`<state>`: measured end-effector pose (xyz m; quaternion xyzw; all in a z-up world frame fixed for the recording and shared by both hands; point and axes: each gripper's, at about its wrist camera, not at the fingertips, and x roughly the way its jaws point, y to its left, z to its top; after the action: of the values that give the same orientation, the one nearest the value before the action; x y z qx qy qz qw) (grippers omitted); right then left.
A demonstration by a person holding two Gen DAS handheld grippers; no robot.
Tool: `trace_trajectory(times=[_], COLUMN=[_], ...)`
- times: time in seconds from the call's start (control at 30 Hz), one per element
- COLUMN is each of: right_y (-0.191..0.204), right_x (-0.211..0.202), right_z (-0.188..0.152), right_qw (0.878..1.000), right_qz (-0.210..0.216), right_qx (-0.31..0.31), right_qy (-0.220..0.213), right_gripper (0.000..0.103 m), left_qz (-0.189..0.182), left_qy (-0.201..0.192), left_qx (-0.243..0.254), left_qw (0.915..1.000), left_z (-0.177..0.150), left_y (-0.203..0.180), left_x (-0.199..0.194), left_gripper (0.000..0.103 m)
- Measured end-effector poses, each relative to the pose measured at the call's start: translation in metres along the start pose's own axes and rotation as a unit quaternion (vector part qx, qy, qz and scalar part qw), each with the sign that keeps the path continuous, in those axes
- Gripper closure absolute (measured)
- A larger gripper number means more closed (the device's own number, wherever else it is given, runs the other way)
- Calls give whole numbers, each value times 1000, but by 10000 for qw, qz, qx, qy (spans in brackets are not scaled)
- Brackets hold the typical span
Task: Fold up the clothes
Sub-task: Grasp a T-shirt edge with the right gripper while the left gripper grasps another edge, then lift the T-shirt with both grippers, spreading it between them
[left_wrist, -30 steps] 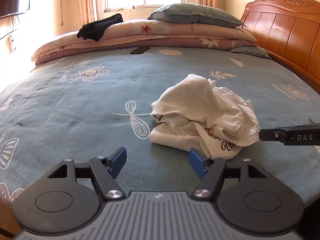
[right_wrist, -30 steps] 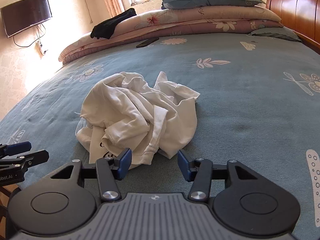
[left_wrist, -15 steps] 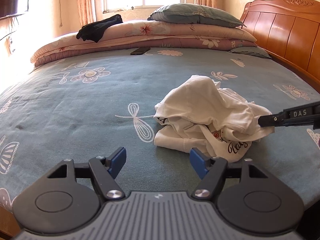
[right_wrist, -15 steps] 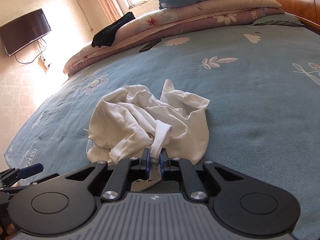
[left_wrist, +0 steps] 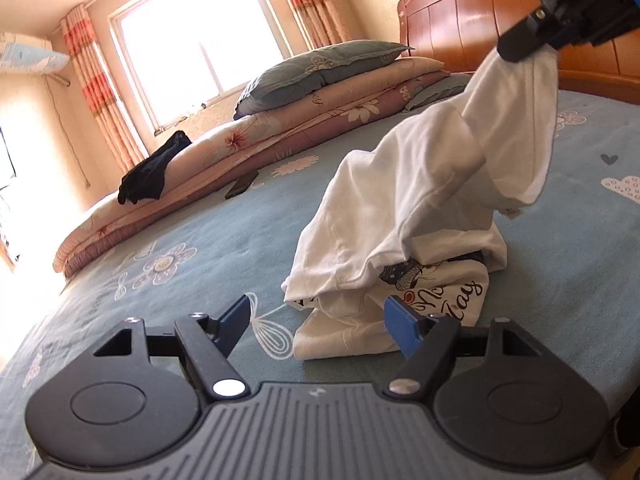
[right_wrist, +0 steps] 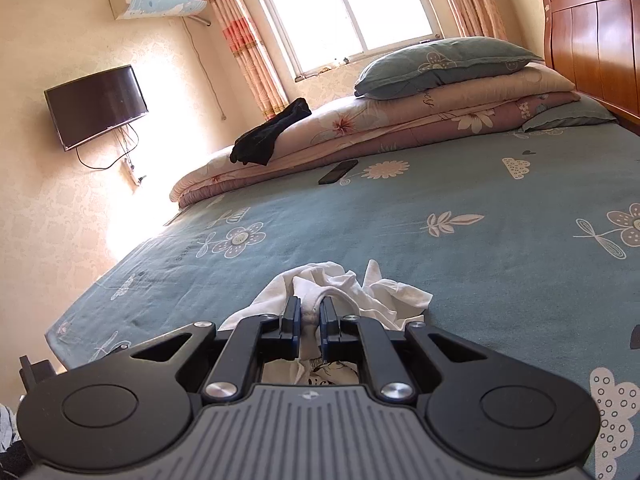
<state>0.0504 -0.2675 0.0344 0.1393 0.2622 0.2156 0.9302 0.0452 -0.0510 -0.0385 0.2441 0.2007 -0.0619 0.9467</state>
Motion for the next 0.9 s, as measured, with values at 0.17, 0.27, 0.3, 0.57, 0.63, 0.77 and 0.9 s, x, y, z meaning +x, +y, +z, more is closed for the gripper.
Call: trace_trajectory(times=[0.17,0.27,0.3,0.57,0.63,0.77,0.9], right_y=[-1,-4,-5,-16,-20,-22,-20], right_x=[-7,-11,-11,-12,-11,-4,3], right_z=[0,-1,-1,-4,-5,-7,-12], right_qw=[10000,9999,9999,9997,9996,9993,9992], right_qz=[-32,-81,-97,-182,-161,-31,-21], right_qx=[70,61,61,168,239,332,306], right_qy=[-3,-2,0,13,35,140,244], right_gripper=[92,92,92,91,91,91,87], left_qz=[185,208,193,355,448,460,348], left_qy=[-531,-854,-1012,-1655,-1762,-1890,-1704], left_qx=[1199,1331,1264,712,597,436,390], left_qw=[9912,9872,9866,9830,9815,9799,9840], left_z=[1,3,4,17,20,28,33], left_y=[-41,-48,-48,-16,-5,17,27], left_x=[16,10,6,-5,-7,-9,-2], left_gripper=[28,27,27,49,59,75,88])
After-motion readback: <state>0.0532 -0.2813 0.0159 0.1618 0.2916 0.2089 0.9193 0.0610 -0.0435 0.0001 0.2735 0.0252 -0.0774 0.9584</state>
